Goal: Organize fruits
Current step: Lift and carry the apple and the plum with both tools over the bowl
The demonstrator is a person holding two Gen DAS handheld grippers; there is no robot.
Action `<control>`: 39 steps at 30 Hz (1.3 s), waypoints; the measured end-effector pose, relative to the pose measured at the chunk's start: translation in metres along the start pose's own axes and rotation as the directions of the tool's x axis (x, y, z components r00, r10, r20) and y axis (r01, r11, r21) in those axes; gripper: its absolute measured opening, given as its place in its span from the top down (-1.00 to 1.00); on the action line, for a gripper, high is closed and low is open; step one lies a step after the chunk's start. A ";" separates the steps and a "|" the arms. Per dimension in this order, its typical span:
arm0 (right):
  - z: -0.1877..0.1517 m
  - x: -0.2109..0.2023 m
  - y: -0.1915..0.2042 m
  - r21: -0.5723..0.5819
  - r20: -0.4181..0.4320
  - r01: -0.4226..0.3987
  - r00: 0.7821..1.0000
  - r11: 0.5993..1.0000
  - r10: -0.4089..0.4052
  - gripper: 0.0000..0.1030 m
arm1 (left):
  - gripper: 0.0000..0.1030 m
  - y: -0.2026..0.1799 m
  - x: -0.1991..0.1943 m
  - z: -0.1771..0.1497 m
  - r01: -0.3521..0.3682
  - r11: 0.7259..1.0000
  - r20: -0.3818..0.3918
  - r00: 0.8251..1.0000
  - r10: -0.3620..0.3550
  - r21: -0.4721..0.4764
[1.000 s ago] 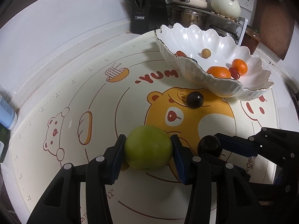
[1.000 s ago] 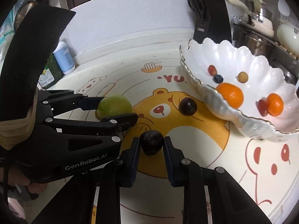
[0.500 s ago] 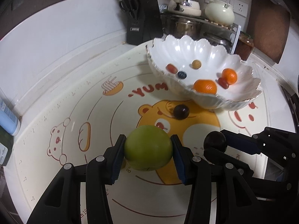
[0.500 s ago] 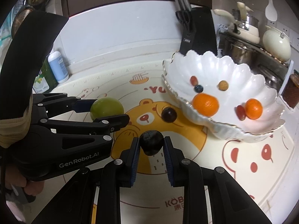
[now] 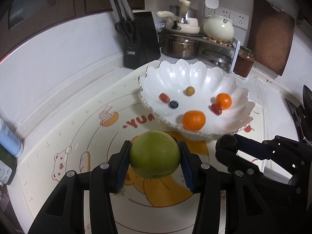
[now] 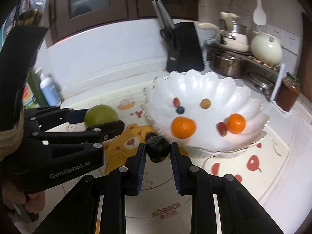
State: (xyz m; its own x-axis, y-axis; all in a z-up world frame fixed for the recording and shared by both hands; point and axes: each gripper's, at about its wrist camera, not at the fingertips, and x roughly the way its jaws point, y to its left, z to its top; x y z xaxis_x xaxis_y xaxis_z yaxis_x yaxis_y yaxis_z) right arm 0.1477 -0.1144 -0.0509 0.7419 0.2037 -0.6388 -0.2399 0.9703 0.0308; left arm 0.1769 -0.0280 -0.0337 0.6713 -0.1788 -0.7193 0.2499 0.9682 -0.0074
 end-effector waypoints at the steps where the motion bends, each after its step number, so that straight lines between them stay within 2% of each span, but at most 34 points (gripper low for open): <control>1: 0.002 -0.001 -0.003 0.010 0.005 0.009 1.000 1.000 -0.009 0.48 | 0.08 -0.001 0.000 0.002 0.000 1.000 0.003 1.000 0.000 0.000; 10: 0.020 -0.012 -0.030 0.079 0.041 0.086 0.995 0.993 -0.090 0.48 | 0.08 -0.012 0.001 0.028 0.009 1.000 0.053 0.999 -0.009 0.004; 18: 0.041 -0.004 -0.053 0.126 0.045 0.151 0.986 0.981 -0.157 0.48 | 0.08 -0.018 0.019 0.056 0.002 1.000 0.077 0.997 -0.002 0.007; 26: 0.050 0.021 -0.078 0.182 -0.007 0.206 0.978 0.962 -0.208 0.48 | 0.08 -0.021 0.051 0.072 -0.008 1.000 0.052 0.999 0.007 0.015; 37: 0.048 0.042 -0.091 0.205 -0.063 0.233 0.972 0.951 -0.224 0.45 | 0.07 -0.024 0.083 0.069 0.018 1.000 -0.025 1.000 -0.018 0.013; 39: 0.048 0.043 -0.091 0.205 -0.069 0.235 0.972 0.950 -0.226 0.28 | 0.07 -0.024 0.085 0.067 0.018 1.000 -0.034 0.999 -0.018 0.013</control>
State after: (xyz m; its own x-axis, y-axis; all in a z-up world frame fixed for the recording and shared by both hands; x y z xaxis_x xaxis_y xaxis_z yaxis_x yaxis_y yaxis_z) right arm 0.2316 -0.1876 -0.0445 0.7321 -0.0302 -0.6806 0.0754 0.9965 0.0368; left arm 0.2748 -0.0778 -0.0479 0.6423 -0.1896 -0.7426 0.2708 0.9626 -0.0115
